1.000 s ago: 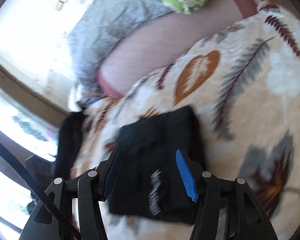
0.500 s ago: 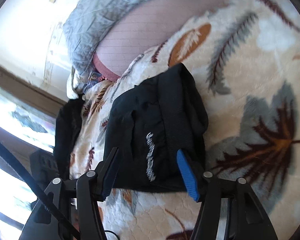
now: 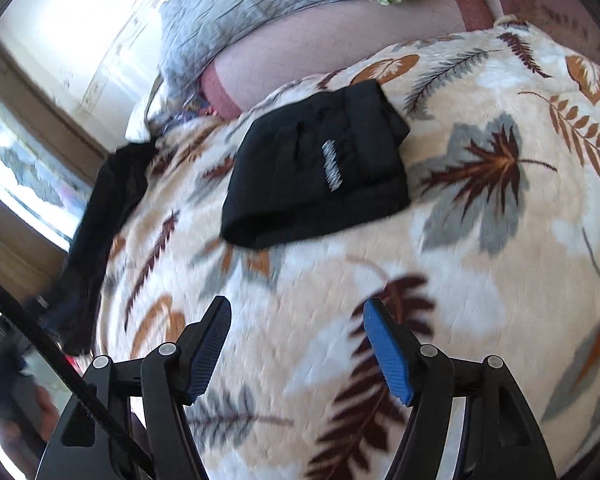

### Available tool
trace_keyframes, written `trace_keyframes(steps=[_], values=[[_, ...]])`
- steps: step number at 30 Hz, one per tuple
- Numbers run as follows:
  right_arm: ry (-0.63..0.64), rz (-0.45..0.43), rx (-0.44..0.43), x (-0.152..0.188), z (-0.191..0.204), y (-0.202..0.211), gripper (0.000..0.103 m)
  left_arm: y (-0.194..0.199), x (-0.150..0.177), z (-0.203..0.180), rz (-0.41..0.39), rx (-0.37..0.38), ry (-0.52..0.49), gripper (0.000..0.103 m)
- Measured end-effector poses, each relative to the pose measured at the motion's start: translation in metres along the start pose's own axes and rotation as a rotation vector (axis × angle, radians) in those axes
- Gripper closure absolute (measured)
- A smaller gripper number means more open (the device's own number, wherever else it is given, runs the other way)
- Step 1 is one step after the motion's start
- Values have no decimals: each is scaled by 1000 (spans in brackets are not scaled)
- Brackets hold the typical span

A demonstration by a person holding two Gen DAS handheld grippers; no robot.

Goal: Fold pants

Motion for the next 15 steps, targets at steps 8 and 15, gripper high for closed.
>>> trace_keyframes(steps=[8,15], values=[[77,-52,121,20,24,17,28,60,-6,6,-244,-47,-17,0],[99,-90,174,25,32,29,25,93,-8,-1,-299,27,-12,0]])
Point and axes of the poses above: each gripper's, at about its wrist camera, not at the fingertips, and y roughly against the way its jaws point, z to its left, x to its underside, the point moved 10 cm from there along -y, roughly the way its jaws point, and after that the axes turned 12 degrees about z, right-handed, at the moved point
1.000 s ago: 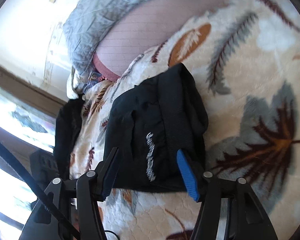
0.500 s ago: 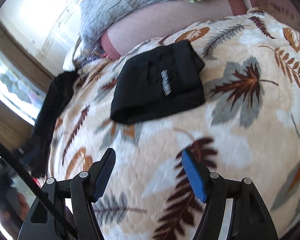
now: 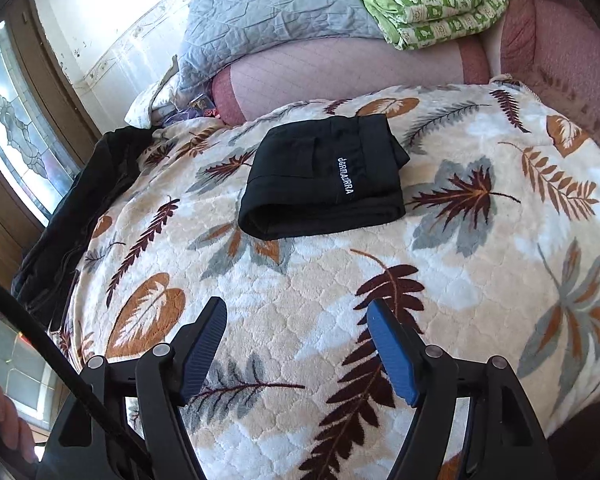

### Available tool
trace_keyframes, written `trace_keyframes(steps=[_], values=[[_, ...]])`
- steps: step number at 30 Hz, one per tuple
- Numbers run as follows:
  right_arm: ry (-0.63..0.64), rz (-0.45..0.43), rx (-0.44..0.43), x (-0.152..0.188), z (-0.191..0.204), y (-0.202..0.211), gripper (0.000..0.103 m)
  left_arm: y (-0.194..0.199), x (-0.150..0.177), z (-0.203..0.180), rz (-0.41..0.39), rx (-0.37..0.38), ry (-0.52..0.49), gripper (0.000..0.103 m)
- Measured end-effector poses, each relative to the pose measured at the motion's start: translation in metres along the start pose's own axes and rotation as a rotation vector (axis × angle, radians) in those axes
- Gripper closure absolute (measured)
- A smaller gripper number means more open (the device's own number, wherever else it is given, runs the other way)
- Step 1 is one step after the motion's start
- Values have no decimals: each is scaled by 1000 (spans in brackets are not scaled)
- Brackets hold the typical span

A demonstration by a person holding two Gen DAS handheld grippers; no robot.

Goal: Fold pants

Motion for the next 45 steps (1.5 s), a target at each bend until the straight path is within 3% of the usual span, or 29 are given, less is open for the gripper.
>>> trace_keyframes(steps=[5,9,12,17,24,30,45], values=[[21,-1,11,4,4,0,25,10,-6,1,-46,21,14,0],[34,1,25,7,6,-3,25,6,-4,-5,-32,40,-6,0],[33,6,23,9,4,-6,25,-11,5,-12,32,76,-11,0],[23,19,29,11,-3,-11,24,-48,37,-24,206,22,-75,0],[3,48,31,15,-16,-22,24,-75,69,-46,335,26,-154,0],[1,67,43,19,-21,-29,23,-101,104,-45,490,-52,-211,0],[6,105,61,26,-22,-38,21,-112,124,-43,588,-53,-218,0]])
Point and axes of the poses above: each gripper's, at about its wrist camera, not at the fingertips, and y roughly against the way its jaws point, z to its left, x to its underside, the point moved 10 cm from there along -y, roughly the way its jaws point, and after that the axes turned 12 degrees about z, right-handed, at the moved point
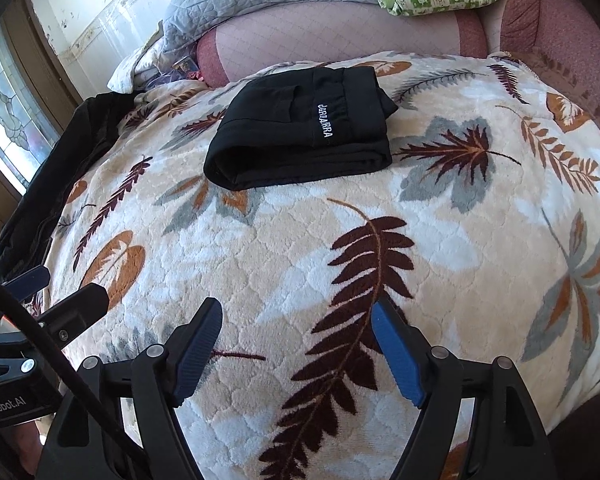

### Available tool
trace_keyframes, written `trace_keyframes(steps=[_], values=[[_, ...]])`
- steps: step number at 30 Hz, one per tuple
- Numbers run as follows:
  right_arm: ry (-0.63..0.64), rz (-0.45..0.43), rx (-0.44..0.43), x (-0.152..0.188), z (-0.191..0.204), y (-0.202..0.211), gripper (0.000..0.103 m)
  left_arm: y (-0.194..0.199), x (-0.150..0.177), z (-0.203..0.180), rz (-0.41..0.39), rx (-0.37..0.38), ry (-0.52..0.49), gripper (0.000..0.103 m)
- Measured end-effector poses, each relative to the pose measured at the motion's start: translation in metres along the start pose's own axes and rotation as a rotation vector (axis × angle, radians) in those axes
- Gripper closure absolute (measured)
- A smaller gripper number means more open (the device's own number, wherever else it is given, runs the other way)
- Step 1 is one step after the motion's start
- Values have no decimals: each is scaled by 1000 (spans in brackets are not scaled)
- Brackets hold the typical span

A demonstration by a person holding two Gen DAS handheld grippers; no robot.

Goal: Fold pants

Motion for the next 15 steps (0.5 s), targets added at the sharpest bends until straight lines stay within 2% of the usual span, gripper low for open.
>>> trace_keyframes(steps=[15], values=[[-13,16,7,2,-4,-5,20,-9,4,-5,37,17,-6,0]])
Point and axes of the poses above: each gripper's, at about its wrist camera, not at the fingertips, and y roughly against the way its jaws point, z to its left, x to its underside, the point moved 10 cm from there along -y, roughly the way its jaws point, and after that the axes turned 12 degrees about z, right-handed, at the moved point
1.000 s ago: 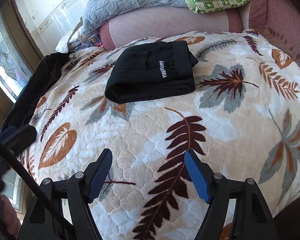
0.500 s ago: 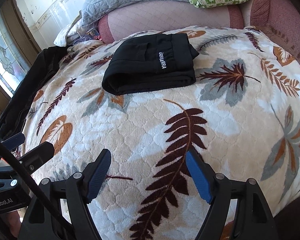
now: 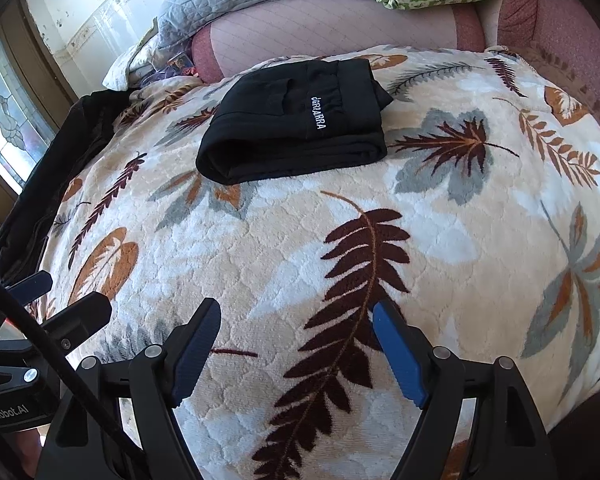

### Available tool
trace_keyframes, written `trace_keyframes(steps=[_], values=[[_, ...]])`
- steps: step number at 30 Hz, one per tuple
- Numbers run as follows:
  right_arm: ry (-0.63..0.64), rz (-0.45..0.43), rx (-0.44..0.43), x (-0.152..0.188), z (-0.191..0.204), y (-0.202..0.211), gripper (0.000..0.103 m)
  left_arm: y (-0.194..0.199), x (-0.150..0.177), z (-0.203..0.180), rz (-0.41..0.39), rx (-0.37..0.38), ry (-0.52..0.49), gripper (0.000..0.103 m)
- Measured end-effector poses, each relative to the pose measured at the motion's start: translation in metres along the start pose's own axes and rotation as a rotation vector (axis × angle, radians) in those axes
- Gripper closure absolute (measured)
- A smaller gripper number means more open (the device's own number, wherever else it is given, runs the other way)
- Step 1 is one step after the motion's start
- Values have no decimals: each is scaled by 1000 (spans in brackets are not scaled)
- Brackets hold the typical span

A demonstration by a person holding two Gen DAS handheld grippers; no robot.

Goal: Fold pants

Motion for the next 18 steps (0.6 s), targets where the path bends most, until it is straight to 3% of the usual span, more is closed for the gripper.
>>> trace_keyframes(steps=[18], values=[[11,6,34,-1,-2,-6,19,-14,1,1,43,69,27,0]])
Point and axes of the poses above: each gripper's, at about its wrist camera, not at the fingertips, and y roughly against the way its jaws point, z to its left, x to its underside, the point moved 10 cm from there along -y, roughly the way its jaws point, and after that the axes turned 12 degrees about z, right-handed, at the moved point
